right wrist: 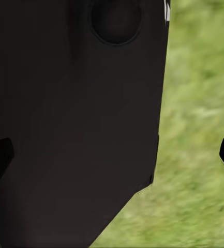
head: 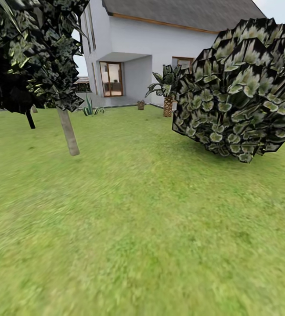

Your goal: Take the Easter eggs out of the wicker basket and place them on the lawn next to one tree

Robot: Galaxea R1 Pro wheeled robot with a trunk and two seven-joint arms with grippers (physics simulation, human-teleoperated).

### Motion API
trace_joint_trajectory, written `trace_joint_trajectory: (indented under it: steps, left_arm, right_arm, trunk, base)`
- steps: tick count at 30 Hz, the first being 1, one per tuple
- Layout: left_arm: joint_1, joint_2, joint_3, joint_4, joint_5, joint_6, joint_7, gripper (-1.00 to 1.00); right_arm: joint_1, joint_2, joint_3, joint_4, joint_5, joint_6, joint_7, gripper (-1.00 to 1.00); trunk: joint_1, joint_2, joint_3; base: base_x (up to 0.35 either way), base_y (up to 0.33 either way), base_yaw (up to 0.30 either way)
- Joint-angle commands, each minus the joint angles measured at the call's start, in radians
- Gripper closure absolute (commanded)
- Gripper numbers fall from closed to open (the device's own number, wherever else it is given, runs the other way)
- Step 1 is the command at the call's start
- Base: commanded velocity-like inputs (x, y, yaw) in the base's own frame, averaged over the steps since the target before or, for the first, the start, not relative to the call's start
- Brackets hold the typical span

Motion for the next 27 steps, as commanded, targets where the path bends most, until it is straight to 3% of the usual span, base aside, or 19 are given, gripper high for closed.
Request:
trace_joint_trajectory:
  steps: [1, 27]
  left_arm:
    - [0.0, 0.0, 0.001, -0.001, 0.001, 0.0, -0.001, -1.0]
    - [0.0, 0.0, 0.001, -0.001, 0.001, 0.0, 0.0, -1.0]
  right_arm:
    - [0.0, 0.0, 0.001, 0.001, -0.001, -0.001, 0.0, -1.0]
    - [0.0, 0.002, 0.006, 0.001, 0.006, -0.002, 0.006, -1.0]
  trunk:
    - [0.001, 0.0, -0.001]
    - [0.001, 0.0, -0.001]
  base:
    - [0.323, 0.073, 0.0]
    - [0.323, 0.073, 0.0]
